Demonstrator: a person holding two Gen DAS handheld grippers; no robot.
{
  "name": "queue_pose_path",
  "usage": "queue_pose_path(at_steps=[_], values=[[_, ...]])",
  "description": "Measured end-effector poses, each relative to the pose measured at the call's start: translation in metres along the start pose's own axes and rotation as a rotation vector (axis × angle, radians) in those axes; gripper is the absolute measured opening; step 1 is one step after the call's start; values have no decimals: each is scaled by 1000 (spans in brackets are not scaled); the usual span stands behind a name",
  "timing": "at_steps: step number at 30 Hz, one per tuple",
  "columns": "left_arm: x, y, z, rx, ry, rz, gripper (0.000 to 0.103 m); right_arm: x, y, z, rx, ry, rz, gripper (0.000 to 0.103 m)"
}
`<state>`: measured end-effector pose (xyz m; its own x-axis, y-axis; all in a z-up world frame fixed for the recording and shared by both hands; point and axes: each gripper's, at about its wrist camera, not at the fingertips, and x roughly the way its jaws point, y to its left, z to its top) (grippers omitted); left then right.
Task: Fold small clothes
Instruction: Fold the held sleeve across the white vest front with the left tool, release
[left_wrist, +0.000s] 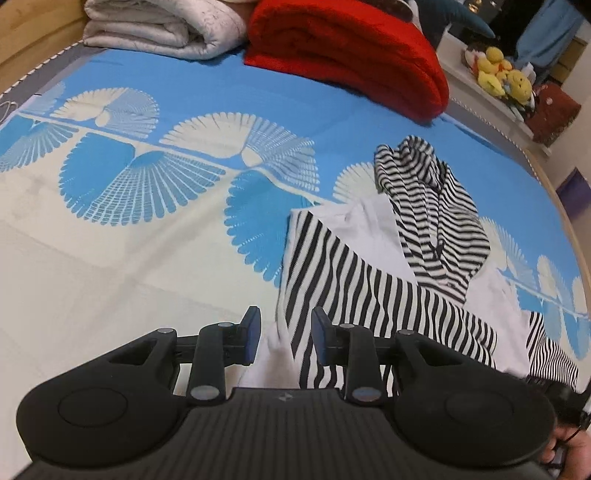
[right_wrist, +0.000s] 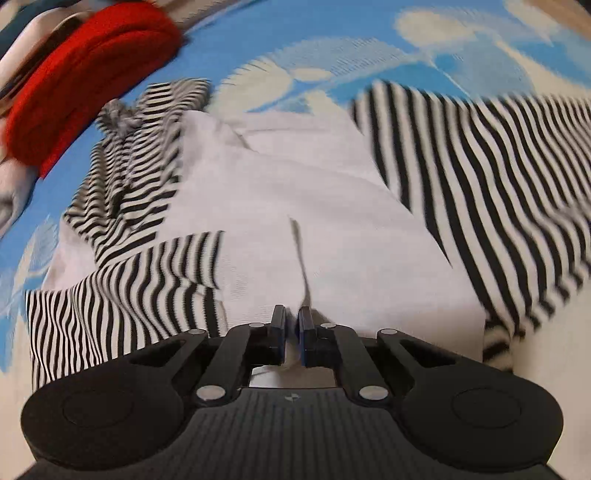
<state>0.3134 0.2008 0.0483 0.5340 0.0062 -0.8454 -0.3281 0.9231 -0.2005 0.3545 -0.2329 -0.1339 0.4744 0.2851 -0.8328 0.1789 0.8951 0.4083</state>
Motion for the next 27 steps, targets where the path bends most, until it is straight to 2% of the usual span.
queue_pose_path(at_steps=[5,7,8,10,11,12,15,17,18,20,23,27], values=[[14,-17,-7,113,47,-15,33,-52,0,13,-92,-235,121,5],[24,-23,-13,143,89,-22,33,-61,-6,13,-121,-296,98,6],[30,-26,-16,153,107,-27,33,-58,-9,12,-139,-289,55,6],[41,-32,-24,178,144,-29,33,-33,-14,8,-188,-150,-30,7],[47,-34,-28,191,160,-24,33,-26,-19,6,-174,-107,-51,7],[51,-36,-31,198,170,-19,33,-23,-26,5,-126,-99,-67,9],[66,-36,-40,203,203,-13,33,-34,-33,12,-37,-140,-6,12],[77,-32,-46,197,232,10,33,-33,-31,13,-40,-143,31,24],[84,-30,-49,199,254,29,33,-27,-29,8,-38,-107,34,29],[95,-26,-55,204,291,62,33,-10,-34,1,-29,13,8,30],[100,-24,-59,210,307,97,33,-15,-33,-1,-31,-12,-21,27],[77,-37,-49,236,211,97,33,-35,-32,9,-30,-111,-9,28]])
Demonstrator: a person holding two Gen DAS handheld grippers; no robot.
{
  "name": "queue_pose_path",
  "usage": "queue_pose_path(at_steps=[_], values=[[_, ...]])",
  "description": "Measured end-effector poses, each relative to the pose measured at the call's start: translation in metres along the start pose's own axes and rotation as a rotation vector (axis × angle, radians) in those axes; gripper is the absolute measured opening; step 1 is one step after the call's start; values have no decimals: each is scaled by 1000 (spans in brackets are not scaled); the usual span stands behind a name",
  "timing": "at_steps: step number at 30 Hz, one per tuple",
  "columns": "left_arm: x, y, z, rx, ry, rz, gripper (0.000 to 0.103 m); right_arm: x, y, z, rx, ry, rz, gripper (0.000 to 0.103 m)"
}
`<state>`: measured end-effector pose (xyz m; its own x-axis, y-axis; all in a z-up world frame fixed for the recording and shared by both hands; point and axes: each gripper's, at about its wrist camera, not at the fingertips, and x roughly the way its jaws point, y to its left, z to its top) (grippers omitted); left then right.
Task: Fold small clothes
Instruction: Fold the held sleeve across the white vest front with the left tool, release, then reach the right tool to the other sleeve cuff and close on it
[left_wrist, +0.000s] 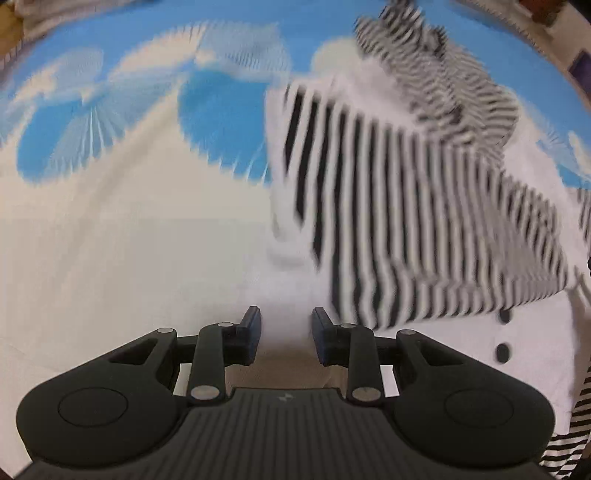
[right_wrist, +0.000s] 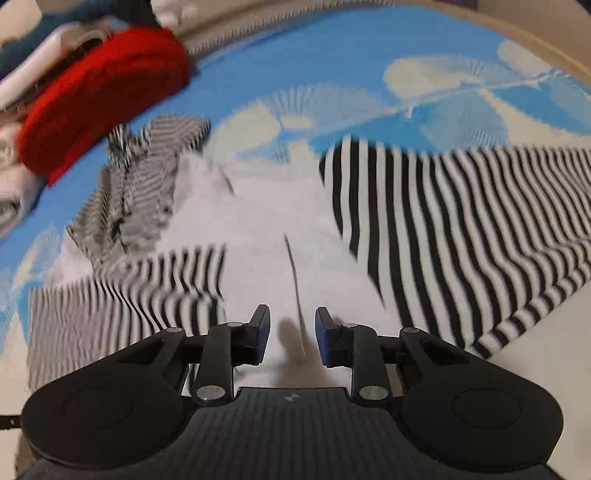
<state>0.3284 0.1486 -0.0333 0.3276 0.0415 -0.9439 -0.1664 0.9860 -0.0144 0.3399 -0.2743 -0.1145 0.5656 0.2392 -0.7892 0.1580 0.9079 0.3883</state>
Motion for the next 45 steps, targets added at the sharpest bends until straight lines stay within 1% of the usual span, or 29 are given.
queue_pose_path(at_steps=[2,4,7,9,10,11,12,14,15,16,18,19,21,23,24,25,26,27,28,31,34,36,40,43,45], values=[[-17,-8,3,28,-63,-17,34,-14,0,6,17,-47,34,28],[-30,-15,5,39,-106,-49,35,-32,-1,12,-4,-120,39,28],[-51,-28,10,44,-168,-87,38,-67,2,23,-83,-270,57,28],[-67,-33,14,39,-221,-105,42,-94,2,33,-149,-321,41,28],[-74,-37,16,34,-244,-116,43,-107,-2,39,-160,-340,41,29],[-80,-39,18,27,-266,-131,43,-121,-9,43,-169,-351,45,32],[-88,-41,18,20,-288,-145,45,-134,-16,49,-174,-360,46,39],[-100,-45,18,13,-328,-158,50,-154,-33,59,-170,-388,11,48],[-105,-48,18,10,-349,-156,54,-160,-41,63,-167,-404,-22,51],[-110,-50,17,11,-370,-151,56,-166,-50,66,-163,-421,-71,59],[-116,-55,15,15,-406,-150,68,-168,-70,71,-131,-419,-171,72],[-118,-57,14,17,-425,-151,70,-167,-83,74,-100,-410,-195,72],[-121,-63,13,28,-458,-155,72,-165,-118,75,-2,-401,-208,71],[-122,-67,12,40,-490,-146,73,-156,-149,71,94,-381,-240,68],[-122,-69,11,46,-501,-132,74,-151,-169,68,145,-357,-268,63],[-121,-72,12,47,-506,-115,75,-145,-184,66,194,-334,-292,56],[-120,-73,13,45,-504,-109,77,-142,-200,64,260,-320,-307,50],[-119,-75,14,39,-499,-103,80,-139,-216,62,332,-320,-302,41],[-118,-74,15,31,-495,-100,80,-135,-227,57,387,-319,-292,36],[-113,-77,21,15,-473,-96,80,-122,-264,50,551,-301,-276,31],[-111,-79,23,28,-469,-109,80,-108,-277,44,593,-292,-282,33],[-110,-82,21,46,-469,-117,82,-98,-286,38,615,-274,-267,34],[-104,-88,19,87,-457,-102,83,-75,-299,31,676,-230,-241,34],[-101,-87,18,109,-447,-103,83,-64,-304,34,676,-226,-259,34],[-100,-85,17,114,-444,-105,84,-57,-305,35,678,-227,-253,34]])
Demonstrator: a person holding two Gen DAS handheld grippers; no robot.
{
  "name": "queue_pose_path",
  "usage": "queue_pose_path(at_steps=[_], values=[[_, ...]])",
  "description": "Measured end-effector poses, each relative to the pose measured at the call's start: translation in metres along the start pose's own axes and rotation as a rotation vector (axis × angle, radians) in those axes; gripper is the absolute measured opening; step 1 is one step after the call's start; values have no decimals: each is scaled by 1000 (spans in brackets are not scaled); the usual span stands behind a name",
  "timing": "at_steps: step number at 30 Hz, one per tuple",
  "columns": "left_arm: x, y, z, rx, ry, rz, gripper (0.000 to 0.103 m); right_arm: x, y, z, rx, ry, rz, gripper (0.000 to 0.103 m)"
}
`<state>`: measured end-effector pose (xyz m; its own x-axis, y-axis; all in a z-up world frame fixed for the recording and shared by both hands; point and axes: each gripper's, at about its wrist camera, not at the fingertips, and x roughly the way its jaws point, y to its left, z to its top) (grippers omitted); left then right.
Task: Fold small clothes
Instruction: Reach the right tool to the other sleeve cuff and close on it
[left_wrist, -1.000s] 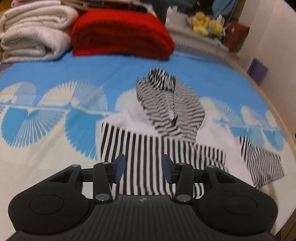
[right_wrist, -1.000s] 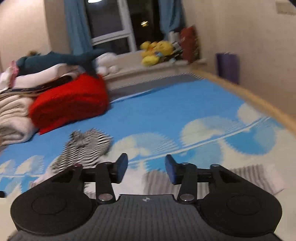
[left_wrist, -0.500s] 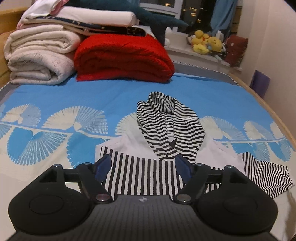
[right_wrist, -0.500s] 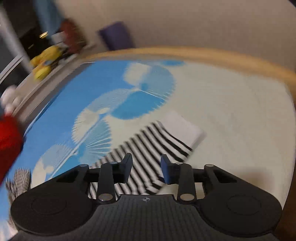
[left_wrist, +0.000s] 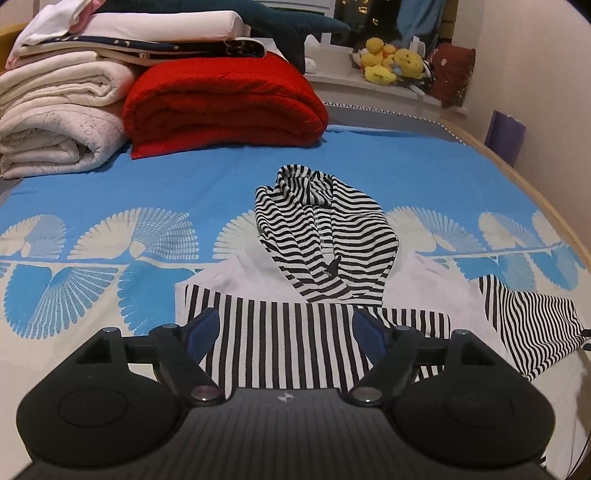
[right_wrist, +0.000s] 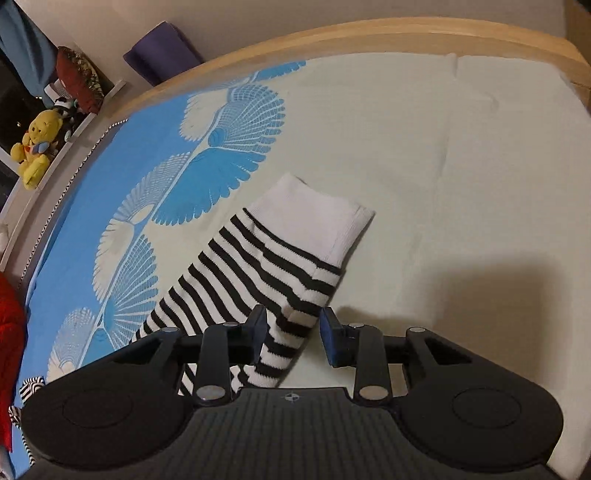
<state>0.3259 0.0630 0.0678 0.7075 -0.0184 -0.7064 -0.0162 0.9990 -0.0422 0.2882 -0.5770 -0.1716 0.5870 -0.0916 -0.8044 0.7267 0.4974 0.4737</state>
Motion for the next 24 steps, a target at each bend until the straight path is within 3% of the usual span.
queue_pose_path(at_steps=[5,9,16,24], values=[[4,8,0,-11,19,12,84,12,4,-5,-8,-15,-35,33],[4,12,2,-27,26,21,84,15,7,-5,-11,-40,-42,6],[3,15,0,-28,34,28,84,0,20,-7,-25,-118,-21,5],[2,20,-2,-35,50,40,84,-10,29,-9,-27,-127,-51,5]])
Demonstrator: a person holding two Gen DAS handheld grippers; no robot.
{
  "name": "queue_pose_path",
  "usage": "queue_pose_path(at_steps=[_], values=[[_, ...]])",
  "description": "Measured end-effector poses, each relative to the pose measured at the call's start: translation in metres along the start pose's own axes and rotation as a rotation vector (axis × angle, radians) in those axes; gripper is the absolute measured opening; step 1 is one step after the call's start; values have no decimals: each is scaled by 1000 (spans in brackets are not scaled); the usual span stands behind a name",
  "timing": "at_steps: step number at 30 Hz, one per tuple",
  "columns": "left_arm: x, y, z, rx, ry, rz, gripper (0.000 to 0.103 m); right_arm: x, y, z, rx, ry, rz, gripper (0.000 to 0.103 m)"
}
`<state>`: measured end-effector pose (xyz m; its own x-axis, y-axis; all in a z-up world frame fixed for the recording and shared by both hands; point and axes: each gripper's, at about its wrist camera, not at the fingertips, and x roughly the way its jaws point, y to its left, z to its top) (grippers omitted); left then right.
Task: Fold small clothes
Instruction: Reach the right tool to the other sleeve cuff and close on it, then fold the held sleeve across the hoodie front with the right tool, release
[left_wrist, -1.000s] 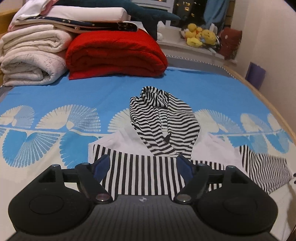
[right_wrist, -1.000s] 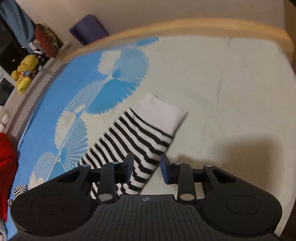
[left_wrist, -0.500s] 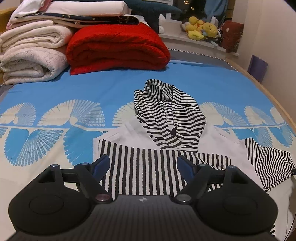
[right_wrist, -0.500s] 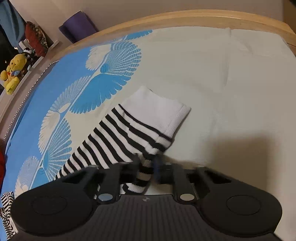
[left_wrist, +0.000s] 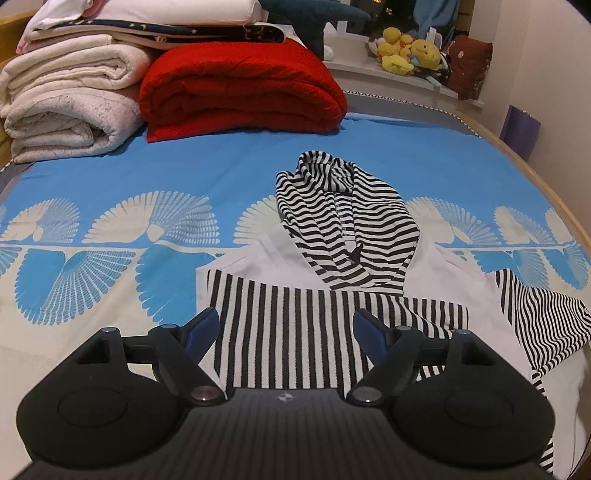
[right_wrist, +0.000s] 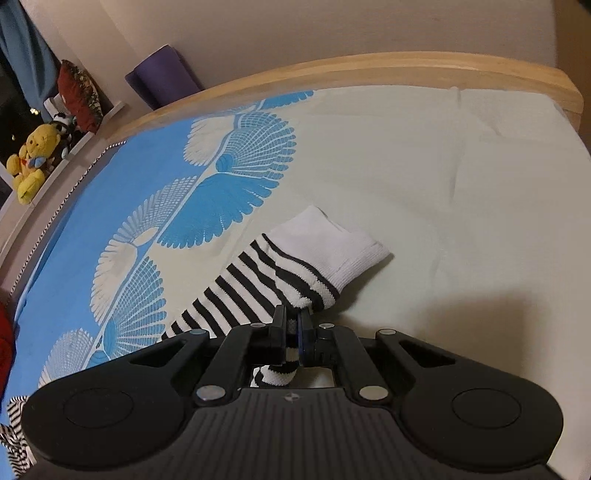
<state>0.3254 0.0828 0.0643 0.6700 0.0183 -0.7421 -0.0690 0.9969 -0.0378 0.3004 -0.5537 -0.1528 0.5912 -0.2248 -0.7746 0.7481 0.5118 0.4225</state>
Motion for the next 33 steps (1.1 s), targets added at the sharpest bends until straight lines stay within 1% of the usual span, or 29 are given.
queue_pose_path(at_steps=[5,8,11,14,17,19,21,22,23,24,25,26,27,28,29,30,31,33], values=[[-4,8,0,-16,-1,4,84,-9,21,-4,-92,-21,-18,5],[-6,14,-1,-30,0,5,84,-20,37,-6,-131,-53,-27,5],[-7,20,0,-43,-1,7,84,-36,60,-11,-175,-95,-5,5],[-9,26,-1,-56,-1,6,84,-54,92,-22,-251,-138,42,4],[-11,33,-1,-70,-2,9,84,-78,131,-40,-361,-179,111,4],[-12,38,-1,-82,1,13,84,-102,164,-59,-475,-226,188,4],[-12,45,-1,-102,8,20,84,-137,199,-87,-608,-284,314,4],[-12,48,-1,-115,10,21,84,-156,216,-104,-672,-291,408,4],[-12,51,0,-129,12,20,84,-173,228,-119,-721,-282,500,4],[-12,54,0,-144,15,19,84,-192,241,-141,-779,-253,622,4],[-12,58,2,-164,17,16,84,-205,251,-158,-823,-200,721,7],[-12,61,2,-179,20,14,84,-213,261,-174,-859,-115,808,8],[-12,64,3,-196,23,13,84,-219,271,-191,-899,8,885,10],[-11,67,3,-211,27,13,84,-225,279,-207,-948,113,931,15],[-11,69,4,-225,30,12,84,-231,285,-219,-988,169,935,16],[-11,71,4,-237,34,11,84,-237,289,-227,-1011,196,921,20],[-11,72,4,-247,37,9,84,-242,293,-229,-1014,214,902,22],[-10,73,5,-254,41,7,84,-250,296,-223,-977,238,881,23]])
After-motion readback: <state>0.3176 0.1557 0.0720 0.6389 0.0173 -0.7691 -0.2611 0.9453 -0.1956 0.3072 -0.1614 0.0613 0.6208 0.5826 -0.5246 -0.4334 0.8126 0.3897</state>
